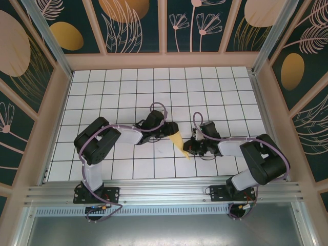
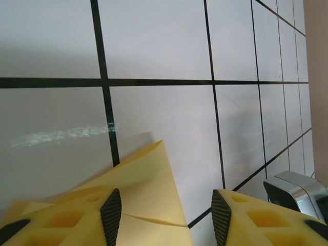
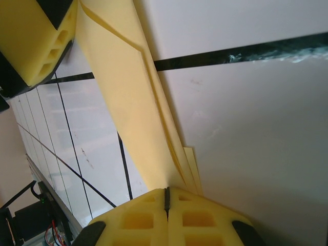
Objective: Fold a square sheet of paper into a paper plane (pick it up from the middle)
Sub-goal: Fold the wing for the fifth time at the center of the table.
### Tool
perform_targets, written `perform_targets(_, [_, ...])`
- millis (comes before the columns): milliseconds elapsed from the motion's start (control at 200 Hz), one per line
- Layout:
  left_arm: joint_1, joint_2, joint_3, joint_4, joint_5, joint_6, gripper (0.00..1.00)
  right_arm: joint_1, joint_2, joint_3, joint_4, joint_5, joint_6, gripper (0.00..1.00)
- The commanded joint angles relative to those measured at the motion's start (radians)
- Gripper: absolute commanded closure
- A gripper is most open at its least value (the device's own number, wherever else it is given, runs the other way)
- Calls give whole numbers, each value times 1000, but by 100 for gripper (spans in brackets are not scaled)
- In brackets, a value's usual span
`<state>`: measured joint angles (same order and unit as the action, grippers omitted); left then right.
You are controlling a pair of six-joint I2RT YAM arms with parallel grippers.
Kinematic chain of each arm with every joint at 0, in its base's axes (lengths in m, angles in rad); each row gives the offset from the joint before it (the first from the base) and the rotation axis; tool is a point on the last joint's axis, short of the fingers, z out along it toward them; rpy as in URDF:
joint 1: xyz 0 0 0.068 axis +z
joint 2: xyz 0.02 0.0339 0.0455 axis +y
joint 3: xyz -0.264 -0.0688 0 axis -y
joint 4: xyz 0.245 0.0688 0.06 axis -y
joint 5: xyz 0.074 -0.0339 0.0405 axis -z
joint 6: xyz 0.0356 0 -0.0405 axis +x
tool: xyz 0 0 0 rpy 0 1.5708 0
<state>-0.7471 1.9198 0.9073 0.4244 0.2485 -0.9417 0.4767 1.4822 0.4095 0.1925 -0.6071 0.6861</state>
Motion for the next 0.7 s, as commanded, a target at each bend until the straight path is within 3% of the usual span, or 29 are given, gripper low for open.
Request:
perform_targets(0, [41,18,14,-73,-95,69,47,1,46,-56,-143,107,-9,96])
perform_targets(430, [87,-2,31,-86,-98,144,46,1,49,-64,-133,106,2,96])
perform_targets(696, [94,-124,52,-155,-90,161,45,7,43,-61,-115,107,14,96])
